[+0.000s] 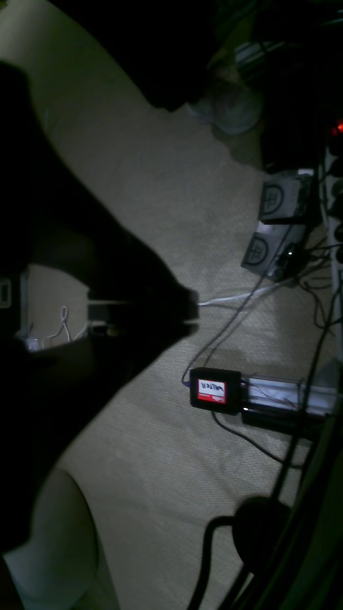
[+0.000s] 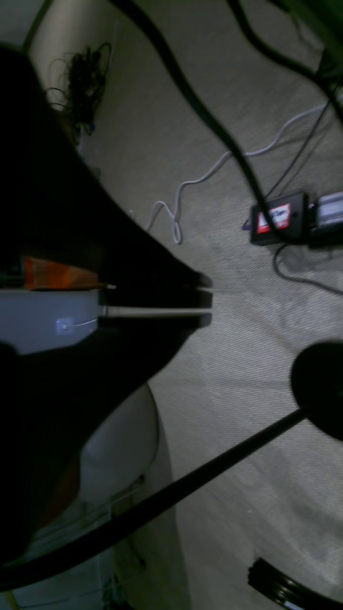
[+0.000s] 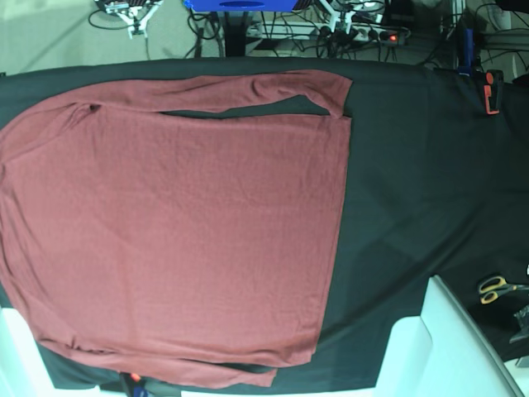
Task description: Fold the T-shirt properly
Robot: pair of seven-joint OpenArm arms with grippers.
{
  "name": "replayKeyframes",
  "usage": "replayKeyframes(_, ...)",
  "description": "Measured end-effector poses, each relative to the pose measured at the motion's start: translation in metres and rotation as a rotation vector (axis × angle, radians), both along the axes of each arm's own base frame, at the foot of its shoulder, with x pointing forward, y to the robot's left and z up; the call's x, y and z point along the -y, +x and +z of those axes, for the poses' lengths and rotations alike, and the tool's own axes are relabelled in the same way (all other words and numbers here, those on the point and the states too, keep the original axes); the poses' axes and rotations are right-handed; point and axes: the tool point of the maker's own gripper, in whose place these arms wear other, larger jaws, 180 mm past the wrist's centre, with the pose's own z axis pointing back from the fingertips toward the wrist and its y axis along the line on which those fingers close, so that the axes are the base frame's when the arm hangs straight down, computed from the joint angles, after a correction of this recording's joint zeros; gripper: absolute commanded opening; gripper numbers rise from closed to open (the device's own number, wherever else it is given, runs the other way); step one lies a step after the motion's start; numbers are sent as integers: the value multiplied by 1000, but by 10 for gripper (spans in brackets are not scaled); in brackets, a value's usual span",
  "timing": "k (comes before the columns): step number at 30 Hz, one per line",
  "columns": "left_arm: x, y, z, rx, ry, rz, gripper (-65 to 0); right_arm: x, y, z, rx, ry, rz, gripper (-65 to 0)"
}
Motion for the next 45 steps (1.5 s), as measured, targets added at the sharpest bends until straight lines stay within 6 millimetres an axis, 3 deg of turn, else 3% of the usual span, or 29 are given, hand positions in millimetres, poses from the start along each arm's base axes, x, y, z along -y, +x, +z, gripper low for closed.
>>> replayKeyframes(11,-24,-15,6,69,33,-18,-650,15,2,4,77,-23,15,-650)
replayKeyframes(25,-22,-9,6,86,29,-18,-650,15,7,5,90,-23,15,-650)
replayKeyframes(30,-22,-12,12,139,27,-28,-650,15,8,13,121,-26,20,-650)
replayKeyframes(34,-27,-22,25,192,31,-56,-650,16,5,35,119,-35,25,-650)
replayKeyframes(38,-29,-25,46,261,24,-90,-650,19,22,74,190,-48,-15,-650)
replayKeyframes(45,-33,-11,96,403,21,-141,-650,73,45,149,305,-184,-86,-650)
